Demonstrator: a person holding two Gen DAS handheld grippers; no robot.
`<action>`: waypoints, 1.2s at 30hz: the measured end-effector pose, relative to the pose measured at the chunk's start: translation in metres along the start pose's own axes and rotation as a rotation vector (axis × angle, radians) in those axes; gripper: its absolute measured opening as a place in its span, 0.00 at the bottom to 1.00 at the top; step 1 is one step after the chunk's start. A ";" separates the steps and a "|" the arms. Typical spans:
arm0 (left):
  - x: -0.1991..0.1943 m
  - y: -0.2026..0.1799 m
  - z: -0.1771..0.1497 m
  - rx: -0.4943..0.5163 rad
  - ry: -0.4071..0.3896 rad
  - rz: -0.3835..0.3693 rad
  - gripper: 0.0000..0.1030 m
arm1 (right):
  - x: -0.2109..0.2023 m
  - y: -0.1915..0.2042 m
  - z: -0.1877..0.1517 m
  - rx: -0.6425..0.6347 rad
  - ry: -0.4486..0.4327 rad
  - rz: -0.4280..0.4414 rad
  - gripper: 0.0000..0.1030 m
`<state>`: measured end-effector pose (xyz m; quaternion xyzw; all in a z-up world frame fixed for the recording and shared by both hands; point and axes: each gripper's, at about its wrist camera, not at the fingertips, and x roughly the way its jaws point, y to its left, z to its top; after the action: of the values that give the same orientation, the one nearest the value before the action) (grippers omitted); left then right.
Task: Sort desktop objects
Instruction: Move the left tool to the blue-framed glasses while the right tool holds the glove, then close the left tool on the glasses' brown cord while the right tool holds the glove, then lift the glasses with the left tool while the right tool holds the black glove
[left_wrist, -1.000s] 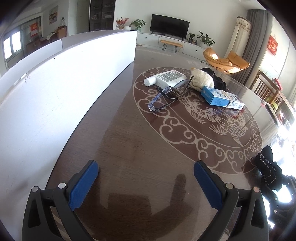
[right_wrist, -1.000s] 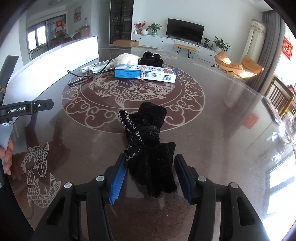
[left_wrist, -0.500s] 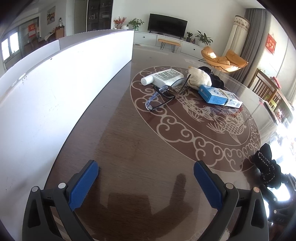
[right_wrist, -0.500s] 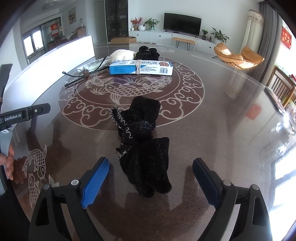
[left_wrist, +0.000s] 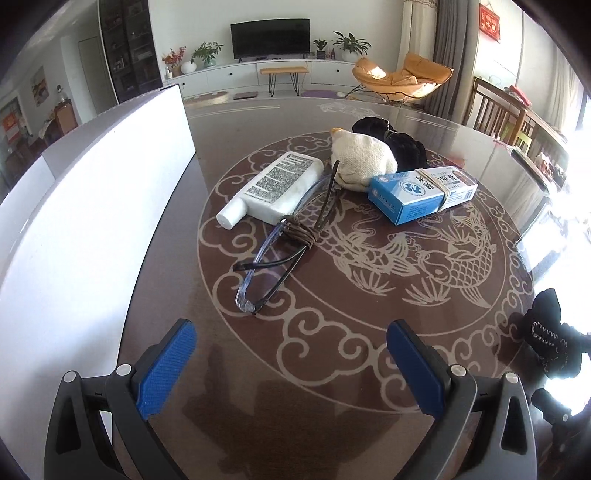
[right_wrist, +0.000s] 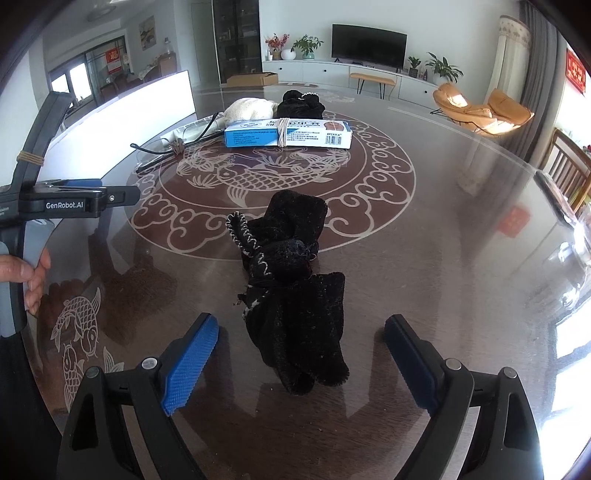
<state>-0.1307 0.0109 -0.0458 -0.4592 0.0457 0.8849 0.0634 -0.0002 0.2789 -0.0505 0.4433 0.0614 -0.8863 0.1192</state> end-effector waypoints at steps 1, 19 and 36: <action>0.007 0.000 0.011 0.011 0.016 0.002 1.00 | 0.000 0.000 0.000 -0.001 0.000 -0.001 0.89; 0.006 -0.016 0.006 -0.034 -0.024 -0.009 0.28 | 0.001 0.001 0.002 0.008 0.002 -0.017 0.92; -0.039 -0.044 -0.074 0.003 -0.029 -0.027 0.75 | 0.000 0.001 0.002 0.002 -0.003 -0.084 0.96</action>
<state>-0.0420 0.0415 -0.0567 -0.4469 0.0398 0.8904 0.0764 -0.0012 0.2778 -0.0493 0.4394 0.0788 -0.8911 0.0817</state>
